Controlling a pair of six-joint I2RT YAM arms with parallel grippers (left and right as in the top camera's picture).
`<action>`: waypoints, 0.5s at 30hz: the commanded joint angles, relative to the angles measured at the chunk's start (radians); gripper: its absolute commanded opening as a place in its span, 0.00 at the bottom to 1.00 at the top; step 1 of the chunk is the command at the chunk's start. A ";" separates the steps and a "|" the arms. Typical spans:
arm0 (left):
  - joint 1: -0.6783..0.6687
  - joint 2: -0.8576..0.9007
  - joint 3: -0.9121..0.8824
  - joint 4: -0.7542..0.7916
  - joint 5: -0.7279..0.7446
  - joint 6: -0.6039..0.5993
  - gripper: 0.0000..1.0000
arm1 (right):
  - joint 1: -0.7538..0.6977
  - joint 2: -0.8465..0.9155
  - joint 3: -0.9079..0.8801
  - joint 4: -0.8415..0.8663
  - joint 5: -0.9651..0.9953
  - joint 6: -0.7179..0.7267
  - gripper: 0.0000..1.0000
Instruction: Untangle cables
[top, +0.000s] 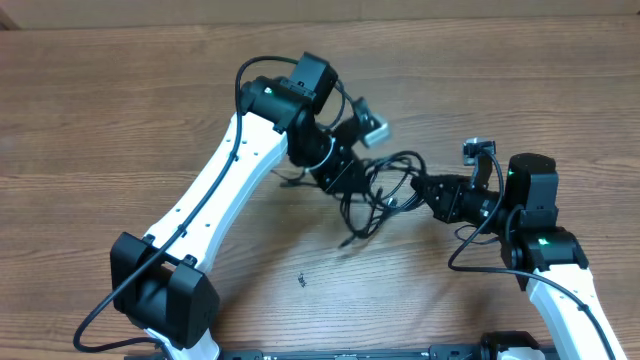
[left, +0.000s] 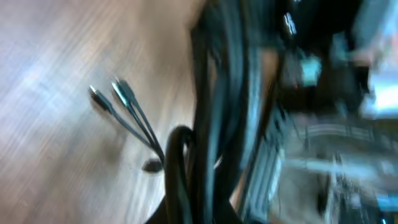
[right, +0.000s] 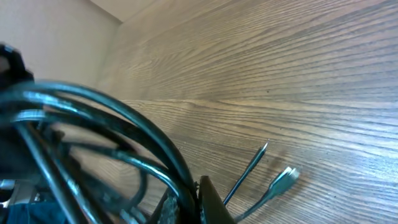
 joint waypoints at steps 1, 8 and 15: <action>0.035 -0.027 0.016 -0.167 -0.031 0.364 0.04 | -0.025 -0.001 0.012 -0.010 0.223 0.067 0.04; 0.037 -0.027 0.016 -0.297 -0.242 0.529 0.04 | -0.026 -0.001 0.012 0.011 0.350 0.102 0.04; 0.037 -0.027 0.016 -0.293 -0.301 0.529 0.04 | -0.025 -0.001 0.012 0.186 0.585 0.112 0.04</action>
